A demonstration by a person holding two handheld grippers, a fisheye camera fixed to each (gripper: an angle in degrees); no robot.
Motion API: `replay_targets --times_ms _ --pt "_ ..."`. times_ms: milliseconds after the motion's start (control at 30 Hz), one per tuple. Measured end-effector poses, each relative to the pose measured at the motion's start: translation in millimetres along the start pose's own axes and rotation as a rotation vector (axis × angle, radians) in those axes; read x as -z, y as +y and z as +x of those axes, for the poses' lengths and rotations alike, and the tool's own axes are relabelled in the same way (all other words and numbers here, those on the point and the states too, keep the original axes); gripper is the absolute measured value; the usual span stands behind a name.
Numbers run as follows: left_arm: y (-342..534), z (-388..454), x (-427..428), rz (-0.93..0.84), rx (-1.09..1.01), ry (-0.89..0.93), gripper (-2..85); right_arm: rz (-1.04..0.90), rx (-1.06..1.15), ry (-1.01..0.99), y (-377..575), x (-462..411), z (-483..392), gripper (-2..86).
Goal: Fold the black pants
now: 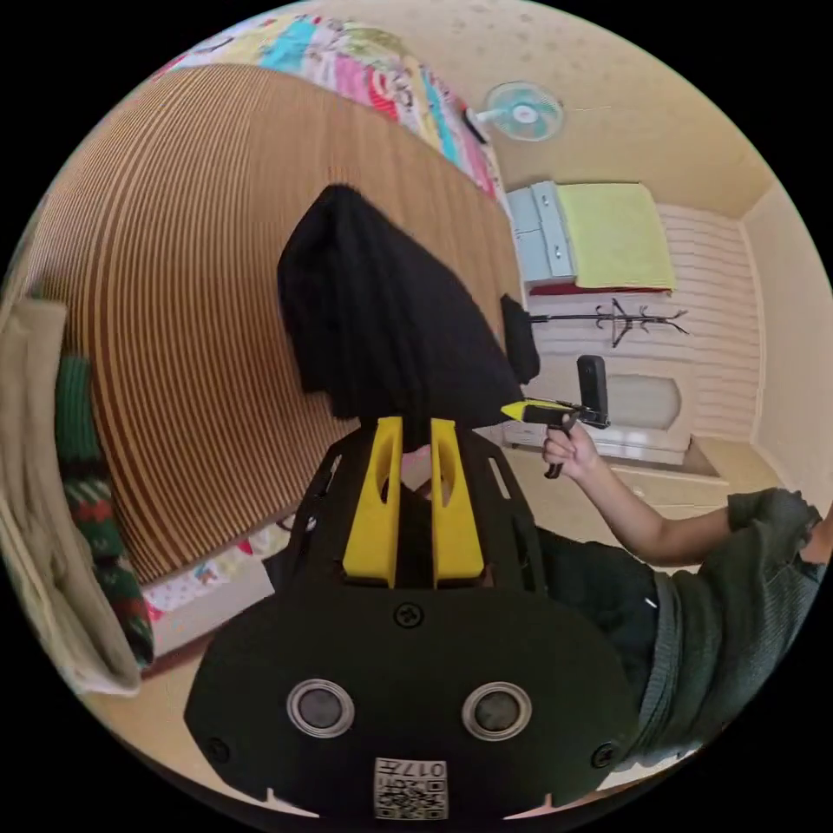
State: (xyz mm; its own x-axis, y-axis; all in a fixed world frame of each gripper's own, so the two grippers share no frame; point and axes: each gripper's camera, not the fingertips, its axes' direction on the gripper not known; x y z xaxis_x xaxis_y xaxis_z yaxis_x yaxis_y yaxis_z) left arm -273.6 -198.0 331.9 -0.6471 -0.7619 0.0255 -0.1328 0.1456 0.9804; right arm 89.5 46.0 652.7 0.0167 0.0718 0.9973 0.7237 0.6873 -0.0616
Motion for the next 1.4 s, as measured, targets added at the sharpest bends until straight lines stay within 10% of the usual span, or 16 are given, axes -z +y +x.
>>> replay_targets --times_ms 433,600,900,1400 --pt "-112.7 -55.6 -99.7 0.033 0.072 0.005 22.0 0.105 -0.033 0.008 -130.1 -26.5 94.7 16.6" --pt "-141.5 -58.5 -146.3 -0.052 0.178 0.019 17.3 0.006 -0.166 -0.426 -153.6 -75.5 149.6 14.4" --pt "-33.3 12.8 -140.4 -0.015 0.163 0.133 10.8 -0.078 -0.033 -0.522 -60.2 -57.4 112.0 10.4" --pt "239.6 214.4 50.1 0.759 0.128 -0.236 10.9 -0.372 0.677 -0.563 -67.4 -87.8 -193.2 11.0"
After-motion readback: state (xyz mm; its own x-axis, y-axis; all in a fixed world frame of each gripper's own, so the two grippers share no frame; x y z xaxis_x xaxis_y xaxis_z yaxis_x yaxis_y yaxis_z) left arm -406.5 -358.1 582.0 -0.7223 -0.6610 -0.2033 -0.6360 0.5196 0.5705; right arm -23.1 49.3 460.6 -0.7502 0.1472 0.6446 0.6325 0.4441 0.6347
